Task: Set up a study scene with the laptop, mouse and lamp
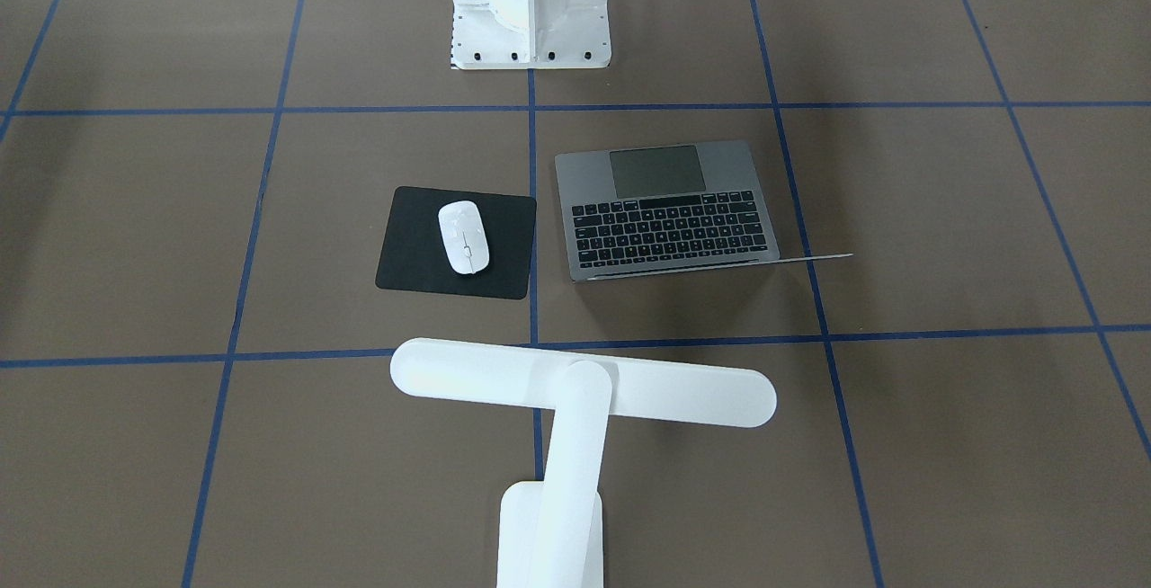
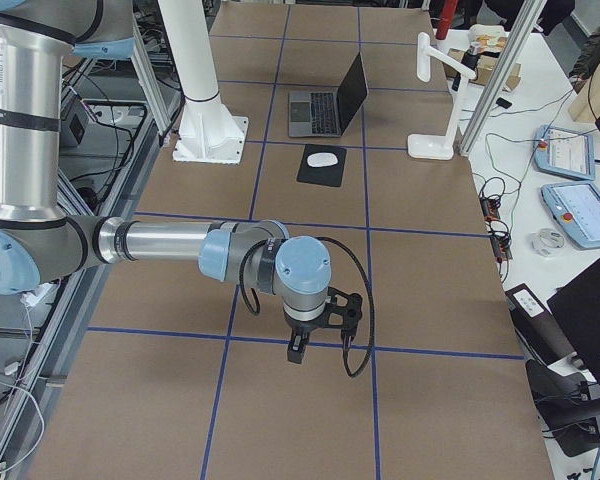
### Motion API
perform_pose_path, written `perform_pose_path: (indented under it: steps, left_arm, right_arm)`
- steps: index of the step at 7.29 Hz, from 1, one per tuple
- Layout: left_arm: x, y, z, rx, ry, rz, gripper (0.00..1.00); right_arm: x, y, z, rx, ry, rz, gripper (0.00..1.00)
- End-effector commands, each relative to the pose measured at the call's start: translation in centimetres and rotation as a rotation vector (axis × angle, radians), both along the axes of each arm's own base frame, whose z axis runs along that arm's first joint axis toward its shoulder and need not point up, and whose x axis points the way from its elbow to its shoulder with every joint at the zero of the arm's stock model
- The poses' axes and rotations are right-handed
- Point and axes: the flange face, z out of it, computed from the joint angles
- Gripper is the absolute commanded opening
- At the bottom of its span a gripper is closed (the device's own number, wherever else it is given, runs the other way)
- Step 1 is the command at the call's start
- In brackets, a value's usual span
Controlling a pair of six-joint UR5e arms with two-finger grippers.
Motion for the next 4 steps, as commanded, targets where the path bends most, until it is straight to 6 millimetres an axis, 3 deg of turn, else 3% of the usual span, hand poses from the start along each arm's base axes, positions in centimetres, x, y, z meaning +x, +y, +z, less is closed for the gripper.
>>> perform_pose_path:
  steps: [1,2,4]
  left_arm:
    - [0.0,0.0,0.1,-0.004,-0.001,-0.003,0.99]
    - [0.0,0.0,0.0,-0.001,-0.001,-0.003,0.99]
    - [0.0,0.0,0.0,-0.002,-0.001,-0.004,0.99]
  right_arm:
    - [-0.1,0.2,1.1,-0.012,0.002,-0.006,1.00]
    - [-0.2,-0.1,0.8,0.023,0.011,-0.012,1.00]
    - [-2.5,-0.9,0.7,0.039,0.013,-0.064,1.00]
